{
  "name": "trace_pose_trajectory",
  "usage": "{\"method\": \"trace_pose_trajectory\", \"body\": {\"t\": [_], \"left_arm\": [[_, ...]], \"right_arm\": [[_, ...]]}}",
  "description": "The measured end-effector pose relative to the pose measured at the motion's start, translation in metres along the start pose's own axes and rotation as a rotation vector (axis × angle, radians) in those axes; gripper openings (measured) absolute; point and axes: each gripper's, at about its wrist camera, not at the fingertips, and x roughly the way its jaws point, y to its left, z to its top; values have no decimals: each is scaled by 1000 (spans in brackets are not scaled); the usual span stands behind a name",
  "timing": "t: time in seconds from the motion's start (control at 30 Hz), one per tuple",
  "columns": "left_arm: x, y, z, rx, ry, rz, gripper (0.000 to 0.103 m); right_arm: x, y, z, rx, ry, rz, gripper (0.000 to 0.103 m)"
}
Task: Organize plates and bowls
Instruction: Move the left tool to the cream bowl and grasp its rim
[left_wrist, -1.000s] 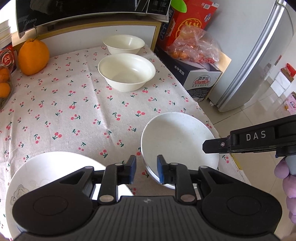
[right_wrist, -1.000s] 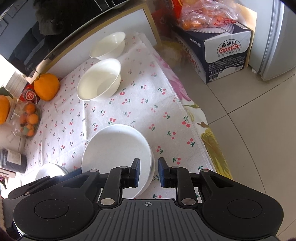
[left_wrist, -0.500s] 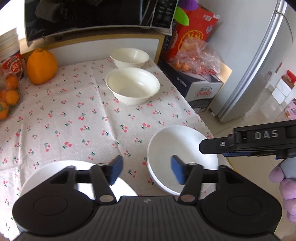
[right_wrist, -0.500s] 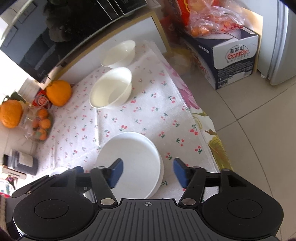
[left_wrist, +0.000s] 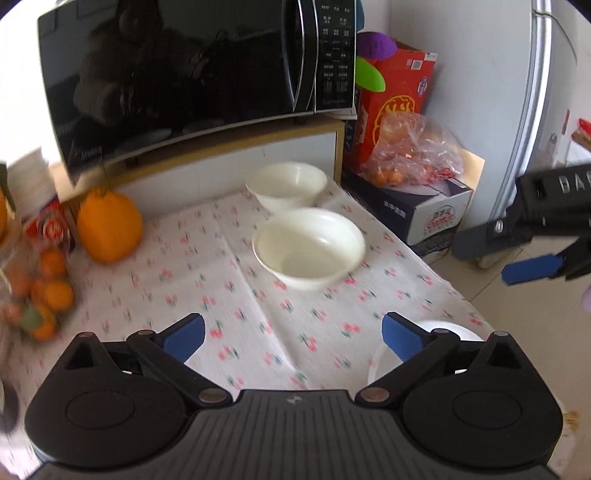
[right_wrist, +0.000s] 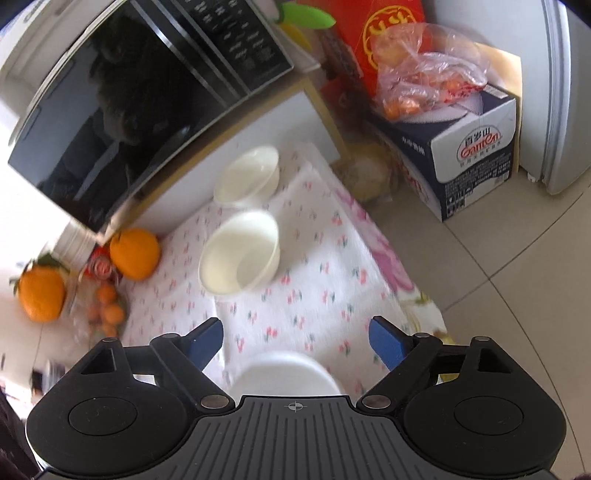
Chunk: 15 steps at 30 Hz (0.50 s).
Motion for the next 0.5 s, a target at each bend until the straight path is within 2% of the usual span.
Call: {"method": "trace_pose_trajectory", "body": {"t": [0.23, 0.5], "left_arm": [[27, 4, 10, 101, -17, 14, 102], [57, 5, 12, 179, -6, 1, 102]], "right_arm": [[29, -3, 24, 59, -13, 34, 88], [71, -8, 33, 86, 9, 78, 88]]}}
